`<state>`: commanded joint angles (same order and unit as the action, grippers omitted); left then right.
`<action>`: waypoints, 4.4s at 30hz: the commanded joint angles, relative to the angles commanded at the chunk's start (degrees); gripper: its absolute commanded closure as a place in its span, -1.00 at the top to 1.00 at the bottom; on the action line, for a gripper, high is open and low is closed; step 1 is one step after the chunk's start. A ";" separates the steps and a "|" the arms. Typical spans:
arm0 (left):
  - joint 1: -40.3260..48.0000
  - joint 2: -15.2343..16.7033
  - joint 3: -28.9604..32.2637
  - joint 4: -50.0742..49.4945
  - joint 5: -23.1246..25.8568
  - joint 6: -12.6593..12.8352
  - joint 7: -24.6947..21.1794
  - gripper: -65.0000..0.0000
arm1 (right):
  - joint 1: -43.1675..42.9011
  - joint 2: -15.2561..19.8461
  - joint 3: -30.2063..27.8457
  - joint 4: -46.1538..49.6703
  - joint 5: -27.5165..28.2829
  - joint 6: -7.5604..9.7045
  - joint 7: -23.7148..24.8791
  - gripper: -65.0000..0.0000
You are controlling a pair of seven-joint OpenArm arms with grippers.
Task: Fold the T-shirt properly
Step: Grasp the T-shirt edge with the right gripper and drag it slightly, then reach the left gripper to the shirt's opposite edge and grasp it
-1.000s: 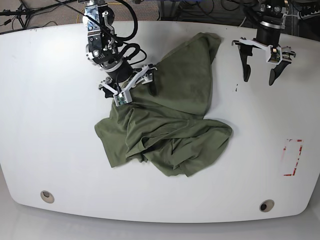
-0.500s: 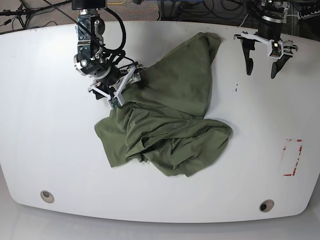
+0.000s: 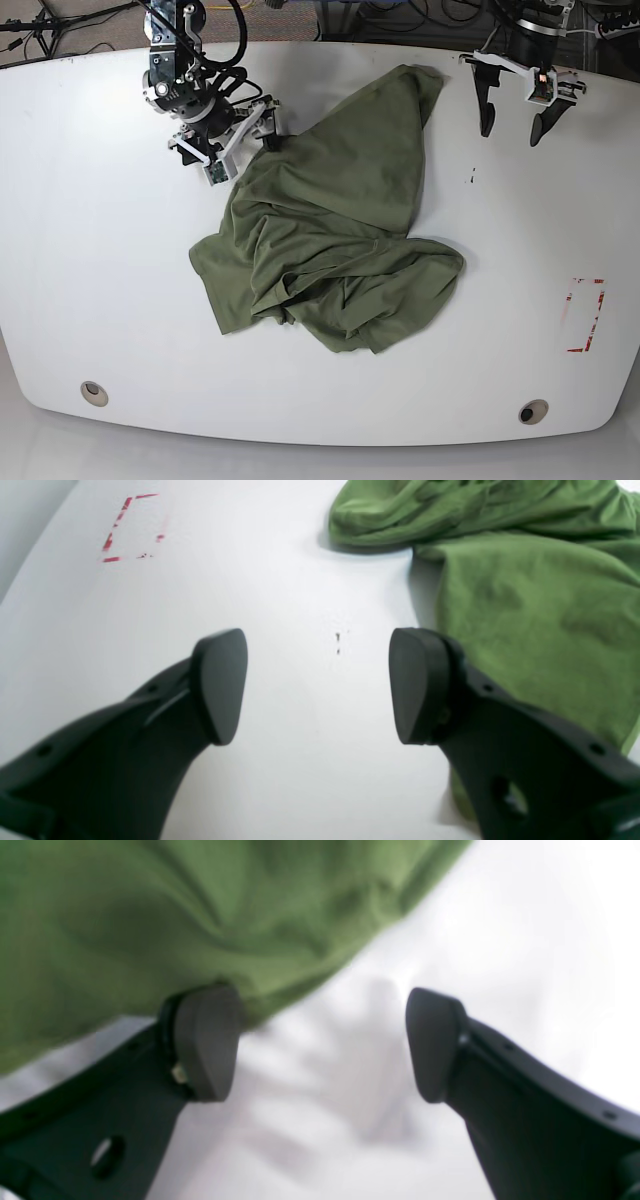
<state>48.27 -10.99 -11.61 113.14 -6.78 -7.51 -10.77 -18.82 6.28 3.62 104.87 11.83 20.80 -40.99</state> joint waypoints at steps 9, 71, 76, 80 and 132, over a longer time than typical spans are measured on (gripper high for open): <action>-3.14 0.36 -0.66 -0.44 -0.04 -0.63 0.62 0.30 | 2.69 -0.68 0.75 -4.13 -0.92 1.61 2.18 0.50; -6.09 0.19 -1.59 -1.30 0.09 -0.06 6.49 0.39 | 5.39 1.30 -2.88 -9.63 -0.14 1.22 7.19 -0.03; -6.16 0.24 -1.41 -1.10 -0.04 0.01 6.25 0.39 | 5.30 1.44 -3.12 -9.88 -0.37 1.36 7.44 -0.43; -5.89 0.24 -1.19 -1.01 0.06 0.01 5.37 0.37 | 5.04 1.85 -2.98 -10.67 -0.26 1.76 8.09 -0.80; -27.63 1.01 -2.63 -0.53 -4.81 -0.02 35.63 0.39 | 1.36 -0.83 -2.13 3.58 -0.74 -0.59 8.50 -0.98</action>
<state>20.65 -9.98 -14.25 112.61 -11.59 -7.53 24.86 -17.46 5.45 1.49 108.45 11.09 20.20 -32.49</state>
